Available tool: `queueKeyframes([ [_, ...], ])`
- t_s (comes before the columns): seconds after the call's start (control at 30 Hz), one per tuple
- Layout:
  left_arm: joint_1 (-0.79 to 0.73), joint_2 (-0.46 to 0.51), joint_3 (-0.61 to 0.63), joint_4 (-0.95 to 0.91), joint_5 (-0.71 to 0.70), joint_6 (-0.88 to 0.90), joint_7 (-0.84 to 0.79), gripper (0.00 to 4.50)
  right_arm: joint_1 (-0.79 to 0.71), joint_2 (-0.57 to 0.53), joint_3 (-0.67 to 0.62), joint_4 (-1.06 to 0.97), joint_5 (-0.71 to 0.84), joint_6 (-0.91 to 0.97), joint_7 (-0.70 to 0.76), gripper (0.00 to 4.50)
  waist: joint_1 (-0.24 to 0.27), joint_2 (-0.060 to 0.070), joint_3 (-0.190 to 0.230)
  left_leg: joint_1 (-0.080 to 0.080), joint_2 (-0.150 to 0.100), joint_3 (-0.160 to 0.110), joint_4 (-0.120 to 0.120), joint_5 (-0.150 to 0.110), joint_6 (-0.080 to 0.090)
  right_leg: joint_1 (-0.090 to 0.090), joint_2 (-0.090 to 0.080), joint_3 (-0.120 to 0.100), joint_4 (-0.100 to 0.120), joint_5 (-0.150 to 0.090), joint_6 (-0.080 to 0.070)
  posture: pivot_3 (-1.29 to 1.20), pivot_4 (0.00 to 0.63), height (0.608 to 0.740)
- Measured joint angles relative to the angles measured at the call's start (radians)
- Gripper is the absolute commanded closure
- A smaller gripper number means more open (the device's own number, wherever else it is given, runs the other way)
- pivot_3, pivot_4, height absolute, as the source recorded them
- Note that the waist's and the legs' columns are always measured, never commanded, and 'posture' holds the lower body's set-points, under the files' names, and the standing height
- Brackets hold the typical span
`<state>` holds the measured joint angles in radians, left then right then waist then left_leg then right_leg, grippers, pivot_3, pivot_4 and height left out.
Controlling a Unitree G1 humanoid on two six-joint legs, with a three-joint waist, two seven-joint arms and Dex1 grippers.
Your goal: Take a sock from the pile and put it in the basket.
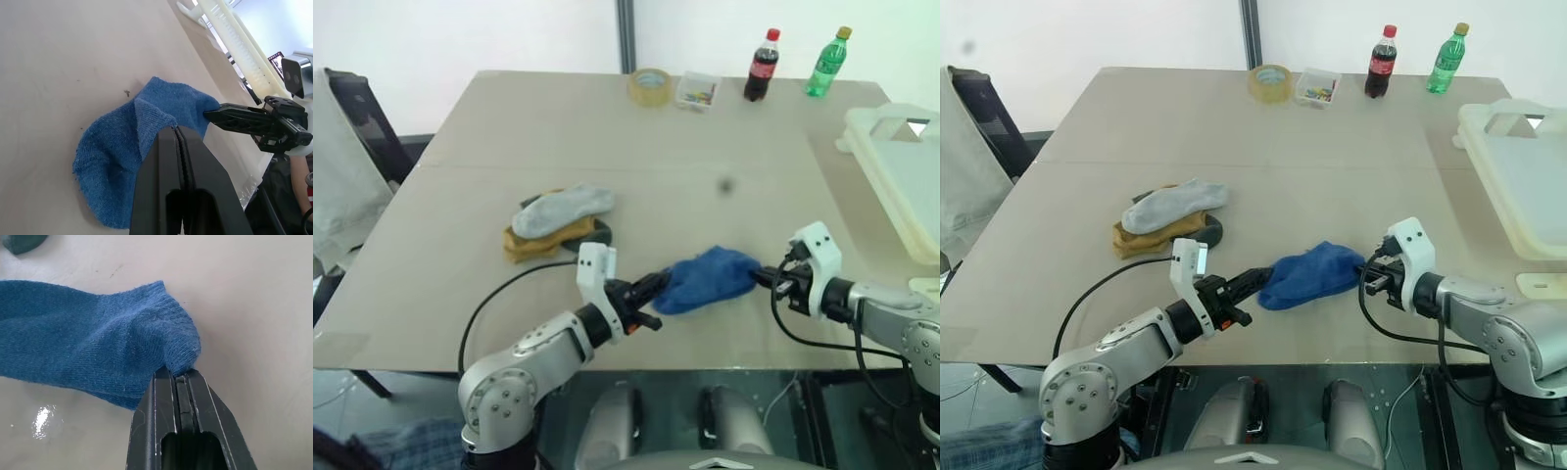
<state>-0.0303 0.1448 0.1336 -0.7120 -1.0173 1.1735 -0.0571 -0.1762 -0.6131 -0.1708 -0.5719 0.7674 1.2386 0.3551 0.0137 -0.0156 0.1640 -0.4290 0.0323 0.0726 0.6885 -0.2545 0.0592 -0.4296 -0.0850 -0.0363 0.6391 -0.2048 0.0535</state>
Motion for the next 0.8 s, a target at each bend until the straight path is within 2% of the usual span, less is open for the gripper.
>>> queueKeyframes([
  [0.13, -0.009, 0.002, -0.024, 0.044, 0.004, -0.007, 0.023, 4.48, 0.012, -0.012, -0.001, -0.005, 0.006, 0.014, 0.008, 4.5, 0.0, 0.0, 0.0, 0.0, 0.0, 0.0, 0.0, 0.0, 0.0, 0.0, 0.0, 0.0, 0.0, 0.0, 0.0, 0.0, 0.15, 0.74],
  [0.2, -0.018, 0.004, -0.026, 0.066, 0.012, -0.015, 0.03, 4.5, 0.023, -0.016, -0.001, -0.011, 0.015, 0.024, 0.013, 3.94, 0.0, 0.0, 0.0, 0.0, 0.0, 0.0, 0.0, 0.0, 0.0, 0.0, 0.0, 0.0, 0.0, 0.0, 0.0, 0.0, 0.15, 0.74],
  [0.27, -0.026, 0.01, -0.026, 0.079, 0.017, -0.025, 0.036, 4.5, 0.032, -0.023, -0.002, -0.017, 0.024, 0.027, 0.023, 3.12, 0.0, 0.0, 0.0, 0.0, 0.0, 0.0, 0.0, 0.0, 0.0, 0.0, 0.0, 0.0, 0.0, 0.0, 0.0, 0.0, 0.15, 0.74],
  [0.33, -0.027, 0.013, -0.028, 0.085, 0.019, -0.027, 0.038, 4.5, 0.037, -0.031, -0.002, -0.02, 0.027, 0.026, 0.031, 2.68, 0.0, 0.0, 0.0, 0.0, 0.0, 0.0, 0.0, 0.0, 0.0, 0.0, 0.0, 0.0, 0.0, 0.0, 0.0, 0.0, 0.15, 0.74],
  [0.37, -0.028, 0.016, -0.029, 0.091, 0.024, -0.029, 0.039, 4.5, 0.041, -0.035, -0.001, -0.022, 0.027, 0.023, 0.032, 2.28, 0.0, 0.0, 0.0, 0.0, 0.0, 0.0, 0.0, 0.0, 0.0, 0.0, 0.0, 0.0, 0.0, 0.0, 0.0, 0.0, 0.15, 0.74],
  [0.5, -0.046, 0.027, -0.043, 0.108, 0.043, -0.033, 0.041, 4.5, 0.045, -0.059, 0.0, -0.023, -0.022, -0.038, 0.031, 2.28, 0.0, 0.0, 0.0, 0.0, 0.0, 0.0, 0.0, 0.0, 0.0, 0.0, 0.0, 0.0, 0.0, 0.0, 0.0, 0.0, 0.15, 0.74],
  [0.63, -0.048, 0.026, -0.054, 0.119, 0.052, -0.043, 0.042, 4.5, 0.033, -0.079, 0.025, -0.023, -0.108, -0.221, 0.086, 2.28, -0.002, 0.0, 0.0, 0.0, 0.0, 0.0, 0.0, 0.0, 0.0, 0.0, 0.0, 0.0, 0.0, 0.0, 0.0, 0.0, 0.15, 0.74],
  [0.67, -0.05, 0.016, -0.055, 0.127, 0.052, -0.043, 0.051, 4.5, 0.004, -0.062, 0.065, -0.018, -0.157, -0.324, 0.114, 2.28, -0.004, 0.0, 0.0, 0.0, 0.0, 0.0, 0.0, 0.0, 0.0, 0.0, 0.0, 0.0, 0.0, 0.0, 0.0, 0.0, 0.15, 0.74],
  [0.73, -0.052, 0.003, -0.055, 0.135, 0.051, -0.043, 0.059, 4.5, -0.011, -0.05, 0.096, -0.018, -0.178, -0.374, 0.13, 2.28, -0.003, 0.0, 0.0, 0.001, 0.0, 0.0, 0.0, 0.0, 0.0, 0.0, 0.001, 0.0, 0.0, 0.0, 0.0, 0.0, 0.15, 0.74],
  [0.8, -0.051, -0.015, -0.056, 0.137, 0.048, -0.043, 0.077, 4.5, -0.005, -0.047, 0.203, -0.008, -0.251, -0.497, 0.192, 2.28, 0.001, 0.0, 0.0, 0.0, 0.0, 0.0, 0.0, 0.0, 0.0, 0.0, 0.0, 0.0, -0.001, 0.0, 0.0, 0.0, 0.15, 0.74],
])
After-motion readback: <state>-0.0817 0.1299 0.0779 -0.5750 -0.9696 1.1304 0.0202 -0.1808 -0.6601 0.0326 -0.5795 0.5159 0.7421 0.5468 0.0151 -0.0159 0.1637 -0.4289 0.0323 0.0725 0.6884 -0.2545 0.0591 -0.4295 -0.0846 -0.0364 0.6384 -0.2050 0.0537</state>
